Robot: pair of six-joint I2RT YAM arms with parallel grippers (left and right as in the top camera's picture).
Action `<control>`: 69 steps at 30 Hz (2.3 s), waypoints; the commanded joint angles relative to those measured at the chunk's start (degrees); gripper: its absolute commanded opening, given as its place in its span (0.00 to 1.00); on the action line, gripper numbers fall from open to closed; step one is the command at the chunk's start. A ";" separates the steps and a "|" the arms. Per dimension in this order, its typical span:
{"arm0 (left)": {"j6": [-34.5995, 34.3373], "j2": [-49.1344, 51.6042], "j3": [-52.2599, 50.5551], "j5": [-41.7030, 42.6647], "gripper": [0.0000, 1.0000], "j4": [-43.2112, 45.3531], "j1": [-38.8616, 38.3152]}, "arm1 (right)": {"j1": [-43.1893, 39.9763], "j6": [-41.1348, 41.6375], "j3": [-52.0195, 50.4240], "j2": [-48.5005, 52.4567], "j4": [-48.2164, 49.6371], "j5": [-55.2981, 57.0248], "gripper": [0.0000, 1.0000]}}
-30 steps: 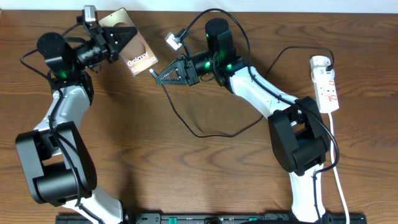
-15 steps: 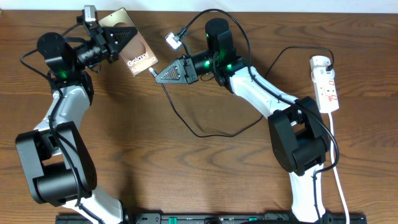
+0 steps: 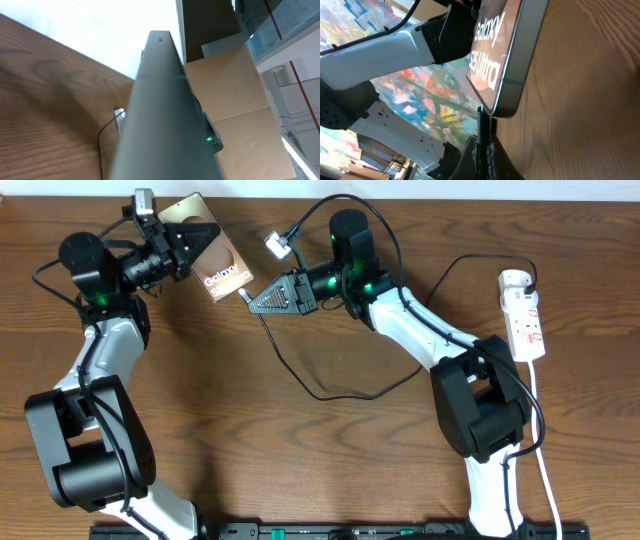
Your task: Plug charger to phone and switch on socket
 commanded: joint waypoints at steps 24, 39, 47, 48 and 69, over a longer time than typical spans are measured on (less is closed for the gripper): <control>0.68 -0.50 0.31 -0.11 0.07 0.70 -1.14 | 0.11 0.28 0.48 0.50 0.74 0.11 0.01; 0.52 -0.50 0.31 -0.09 0.07 0.70 -1.09 | -0.92 0.07 0.48 0.50 0.74 0.31 0.01; 0.52 -0.50 0.28 -0.09 0.07 0.70 -1.09 | -1.14 0.09 0.48 0.50 0.74 0.33 0.01; 0.52 -0.50 0.31 -0.09 0.07 0.70 -1.09 | -1.11 0.09 0.48 0.50 0.74 0.33 0.01; 1.01 -0.50 0.31 -0.09 0.07 0.72 -1.27 | -0.63 3.65 0.48 0.50 0.79 2.05 0.01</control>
